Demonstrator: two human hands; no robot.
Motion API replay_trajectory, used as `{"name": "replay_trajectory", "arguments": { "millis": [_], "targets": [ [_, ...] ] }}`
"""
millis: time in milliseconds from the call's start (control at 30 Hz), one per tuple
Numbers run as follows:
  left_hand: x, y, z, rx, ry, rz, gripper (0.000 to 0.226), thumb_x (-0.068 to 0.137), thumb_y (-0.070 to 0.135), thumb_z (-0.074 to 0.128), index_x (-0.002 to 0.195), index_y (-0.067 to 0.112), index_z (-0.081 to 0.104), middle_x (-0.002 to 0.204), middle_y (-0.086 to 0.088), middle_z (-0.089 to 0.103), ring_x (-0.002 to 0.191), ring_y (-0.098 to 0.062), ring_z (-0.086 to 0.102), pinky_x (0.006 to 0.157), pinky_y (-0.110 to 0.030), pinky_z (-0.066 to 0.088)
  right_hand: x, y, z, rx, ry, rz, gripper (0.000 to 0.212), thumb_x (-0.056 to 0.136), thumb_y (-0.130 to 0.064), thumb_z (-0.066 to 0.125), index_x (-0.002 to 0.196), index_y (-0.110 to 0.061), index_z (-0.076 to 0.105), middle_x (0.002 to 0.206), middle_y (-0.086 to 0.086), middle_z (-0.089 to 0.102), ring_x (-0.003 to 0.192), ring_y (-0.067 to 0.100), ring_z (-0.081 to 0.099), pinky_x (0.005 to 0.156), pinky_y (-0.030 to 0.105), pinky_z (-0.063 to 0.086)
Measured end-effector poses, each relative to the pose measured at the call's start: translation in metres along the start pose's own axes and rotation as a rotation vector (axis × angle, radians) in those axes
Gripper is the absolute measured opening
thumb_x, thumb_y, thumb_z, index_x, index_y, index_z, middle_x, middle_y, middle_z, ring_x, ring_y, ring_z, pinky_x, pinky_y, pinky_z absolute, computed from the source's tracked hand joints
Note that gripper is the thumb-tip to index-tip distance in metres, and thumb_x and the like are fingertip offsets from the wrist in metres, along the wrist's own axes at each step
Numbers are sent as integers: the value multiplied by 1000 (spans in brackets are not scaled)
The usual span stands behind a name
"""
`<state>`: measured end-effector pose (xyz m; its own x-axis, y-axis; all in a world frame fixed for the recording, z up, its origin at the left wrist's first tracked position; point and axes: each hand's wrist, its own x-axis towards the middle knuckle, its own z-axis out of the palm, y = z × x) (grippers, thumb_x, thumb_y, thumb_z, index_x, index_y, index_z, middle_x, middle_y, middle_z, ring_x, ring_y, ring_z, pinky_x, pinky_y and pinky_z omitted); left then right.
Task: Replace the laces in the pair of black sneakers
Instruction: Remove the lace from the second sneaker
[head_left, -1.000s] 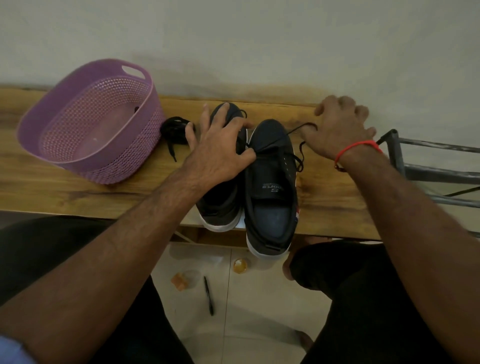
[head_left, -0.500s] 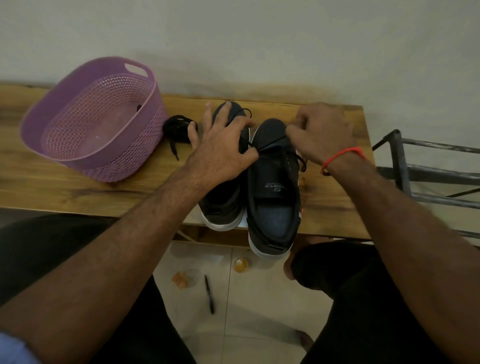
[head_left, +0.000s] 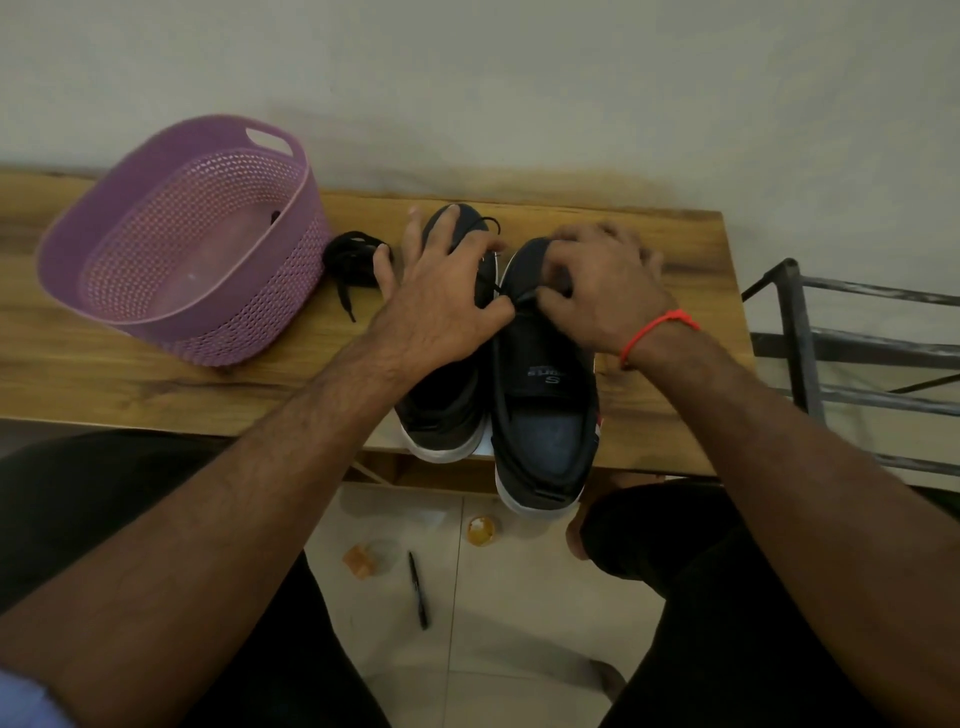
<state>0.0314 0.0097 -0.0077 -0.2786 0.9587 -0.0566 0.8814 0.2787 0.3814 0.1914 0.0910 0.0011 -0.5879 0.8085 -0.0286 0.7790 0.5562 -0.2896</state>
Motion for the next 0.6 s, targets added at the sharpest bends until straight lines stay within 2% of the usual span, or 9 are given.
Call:
{"name": "replay_trajectory", "arguments": {
  "millis": [67, 100, 167, 233, 300, 400, 500, 600],
  "targets": [
    [0, 0, -1, -2, -2, 2, 62, 88, 45, 65, 145, 41, 41, 170, -4, 8, 156, -32, -9, 121, -64, 0, 3, 10, -16, 97, 128, 145, 10, 82, -33, 56, 74, -27, 56, 108, -3, 60, 115, 31, 51, 97, 54, 43],
    [0, 0, -1, -3, -2, 4, 62, 88, 45, 66, 145, 40, 41, 170, -5, 8, 156, -32, -9, 120, -64, 0, 5, 16, -23, 135, 189, 220, 10, 85, -31, 56, 76, -27, 59, 107, -1, 61, 113, 31, 52, 97, 53, 43],
    [0, 0, -1, -7, -2, 5, 62, 88, 44, 66, 145, 40, 42, 170, -5, 8, 156, -32, -9, 120, -65, 0, 7, 28, -31, 158, 239, 339, 11, 91, -31, 58, 98, -26, 64, 125, 3, 57, 123, 31, 46, 101, 53, 37],
    [0, 0, -1, -12, -6, 7, 61, 88, 44, 66, 145, 40, 42, 170, -5, 7, 156, -32, -9, 120, -65, 0, 7, 34, -34, 136, 157, 362, 34, 92, -35, 61, 124, -27, 58, 145, 3, 43, 135, 32, 35, 106, 57, 31],
    [0, 1, 0, -15, -8, 7, 61, 88, 44, 66, 145, 40, 42, 170, -5, 7, 156, -32, -10, 120, -65, -1, 7, 34, -31, 116, 69, 321, 47, 91, -40, 61, 136, -30, 49, 153, 3, 35, 140, 32, 29, 109, 58, 28],
    [0, 2, 0, -18, -7, 3, 61, 89, 44, 66, 145, 40, 42, 170, -5, 7, 156, -31, -10, 121, -65, -1, 8, 31, -24, 66, 49, 212, 42, 92, -41, 57, 132, -31, 52, 152, 3, 39, 140, 31, 31, 113, 58, 28],
    [0, 1, 0, -14, -11, 0, 60, 89, 43, 66, 145, 40, 43, 170, -5, 7, 156, -32, -10, 121, -64, -1, 7, 25, -24, 79, 19, 200, 35, 94, -40, 56, 128, -32, 55, 151, 0, 40, 142, 30, 28, 112, 58, 28],
    [-1, 1, -1, -16, -14, 4, 58, 89, 44, 66, 143, 40, 45, 170, -5, 7, 156, -32, -10, 121, -65, -1, 7, 26, -24, 96, -8, 177, 24, 94, -37, 55, 118, -36, 60, 143, -2, 49, 138, 30, 34, 108, 59, 34]
  ]
}}
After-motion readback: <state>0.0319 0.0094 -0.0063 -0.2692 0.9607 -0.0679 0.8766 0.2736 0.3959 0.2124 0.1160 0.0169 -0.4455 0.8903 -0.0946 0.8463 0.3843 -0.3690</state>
